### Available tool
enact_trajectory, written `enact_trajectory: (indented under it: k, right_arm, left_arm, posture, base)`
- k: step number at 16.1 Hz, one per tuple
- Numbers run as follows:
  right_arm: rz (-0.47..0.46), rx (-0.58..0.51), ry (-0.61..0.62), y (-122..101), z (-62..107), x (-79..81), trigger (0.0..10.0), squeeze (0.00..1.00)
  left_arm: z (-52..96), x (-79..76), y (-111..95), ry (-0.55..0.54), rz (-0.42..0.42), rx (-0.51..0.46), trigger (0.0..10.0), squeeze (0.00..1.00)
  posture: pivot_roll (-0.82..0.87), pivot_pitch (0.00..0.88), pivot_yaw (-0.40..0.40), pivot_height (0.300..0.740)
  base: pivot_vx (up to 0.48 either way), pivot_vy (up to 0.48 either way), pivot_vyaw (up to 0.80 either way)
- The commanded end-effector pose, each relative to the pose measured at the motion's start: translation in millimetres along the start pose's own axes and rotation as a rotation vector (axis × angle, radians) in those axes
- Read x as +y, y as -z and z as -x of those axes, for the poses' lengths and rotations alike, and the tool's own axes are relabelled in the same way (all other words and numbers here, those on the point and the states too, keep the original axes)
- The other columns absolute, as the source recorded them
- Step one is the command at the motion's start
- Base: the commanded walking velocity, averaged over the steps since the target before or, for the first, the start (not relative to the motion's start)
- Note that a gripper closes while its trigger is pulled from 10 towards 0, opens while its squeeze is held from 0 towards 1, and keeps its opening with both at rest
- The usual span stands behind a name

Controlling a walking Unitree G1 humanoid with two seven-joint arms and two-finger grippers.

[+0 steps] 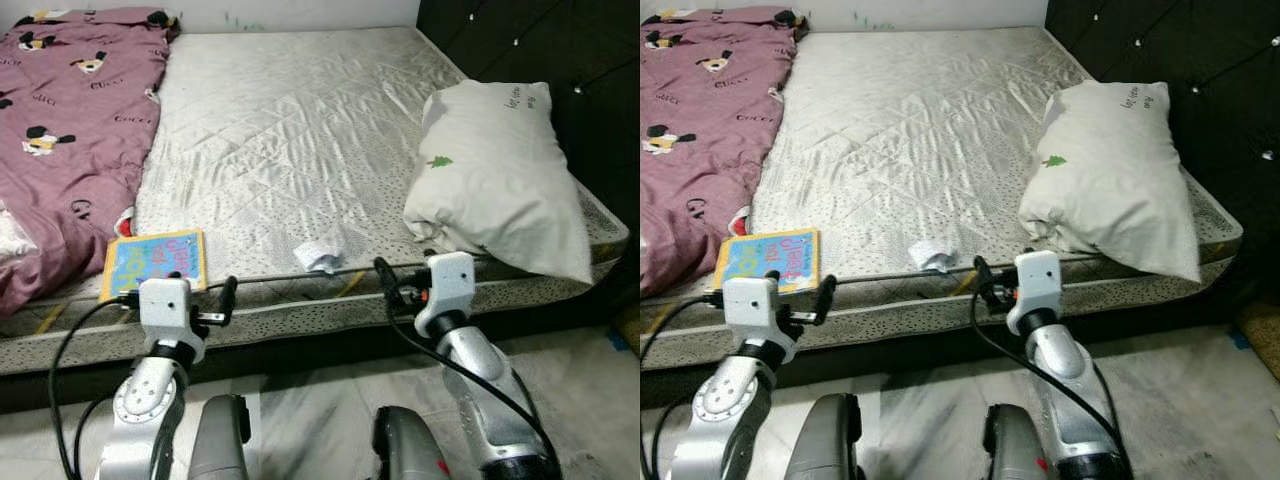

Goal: Clean up the room

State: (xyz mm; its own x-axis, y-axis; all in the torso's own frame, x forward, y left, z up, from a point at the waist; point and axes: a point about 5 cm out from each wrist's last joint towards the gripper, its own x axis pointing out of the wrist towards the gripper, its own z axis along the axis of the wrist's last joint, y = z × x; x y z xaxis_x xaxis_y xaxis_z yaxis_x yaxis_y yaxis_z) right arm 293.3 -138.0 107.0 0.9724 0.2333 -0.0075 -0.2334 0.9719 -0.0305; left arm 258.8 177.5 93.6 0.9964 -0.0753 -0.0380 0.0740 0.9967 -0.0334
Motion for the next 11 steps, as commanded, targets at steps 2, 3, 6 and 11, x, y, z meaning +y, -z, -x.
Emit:
enact_trajectory:
  k: [2, 3, 6, 11]
  right_arm:
    - [0.0, -0.011, -0.017, -3.7, -1.1, 4.7, 10.0, 0.0]
    - [0.001, -0.007, -0.021, -3.1, -1.6, 5.9, 10.0, 0.0]
    - [0.007, 0.002, -0.029, -2.5, -1.4, 5.9, 10.0, 0.0]
    - [0.016, 0.006, -0.03, -2.4, -1.4, 5.3, 10.0, 0.0]
  left_arm:
    - [6.2, 6.2, 2.8, -0.009, 0.003, 0.018, 10.0, 0.0]
    - [7.2, 6.2, 3.0, -0.003, 0.01, 0.017, 10.0, 0.0]
    - [8.1, 4.0, 2.1, 0.008, 0.02, 0.011, 10.0, 0.0]
    - [8.0, 2.8, 2.3, 0.012, 0.029, 0.014, 10.0, 0.0]
  posture:
    - [0.04, 0.106, -0.033, 0.6]
    - [0.04, 0.106, -0.034, 0.6]
    - [0.04, 0.106, -0.039, 0.6]
    - [0.04, 0.105, -0.041, 0.6]
  base:
    - [0.0, 0.0, 0.4]
    - [0.0, 0.0, 0.0]
    - [0.271, 0.0, 0.0]
    - [0.295, 0.0, 0.0]
